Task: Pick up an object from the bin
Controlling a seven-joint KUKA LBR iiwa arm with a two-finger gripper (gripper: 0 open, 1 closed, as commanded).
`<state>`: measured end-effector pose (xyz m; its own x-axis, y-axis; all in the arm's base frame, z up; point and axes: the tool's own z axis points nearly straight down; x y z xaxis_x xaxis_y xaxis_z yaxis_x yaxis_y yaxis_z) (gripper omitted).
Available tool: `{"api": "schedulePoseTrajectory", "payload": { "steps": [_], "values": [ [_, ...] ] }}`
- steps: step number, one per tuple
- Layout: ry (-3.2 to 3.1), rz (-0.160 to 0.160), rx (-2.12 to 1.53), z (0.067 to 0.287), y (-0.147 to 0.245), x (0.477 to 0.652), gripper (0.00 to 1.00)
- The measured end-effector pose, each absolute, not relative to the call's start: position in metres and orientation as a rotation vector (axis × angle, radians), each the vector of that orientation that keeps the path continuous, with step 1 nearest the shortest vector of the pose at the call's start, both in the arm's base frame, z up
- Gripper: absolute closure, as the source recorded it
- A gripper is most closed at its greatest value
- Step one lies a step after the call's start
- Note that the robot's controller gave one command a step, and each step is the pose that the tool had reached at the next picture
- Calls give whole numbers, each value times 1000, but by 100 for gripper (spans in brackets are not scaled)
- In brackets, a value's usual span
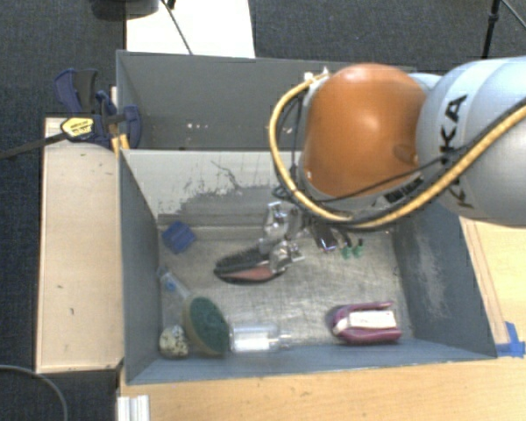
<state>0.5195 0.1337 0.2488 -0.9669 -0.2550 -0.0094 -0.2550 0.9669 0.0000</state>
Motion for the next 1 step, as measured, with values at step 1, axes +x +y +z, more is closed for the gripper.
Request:
{"api": "schedulePoseTrajectory", "payload": {
  "steps": [1],
  "values": [
    [3062,0,-714,201,123,515,100]
  ]
}}
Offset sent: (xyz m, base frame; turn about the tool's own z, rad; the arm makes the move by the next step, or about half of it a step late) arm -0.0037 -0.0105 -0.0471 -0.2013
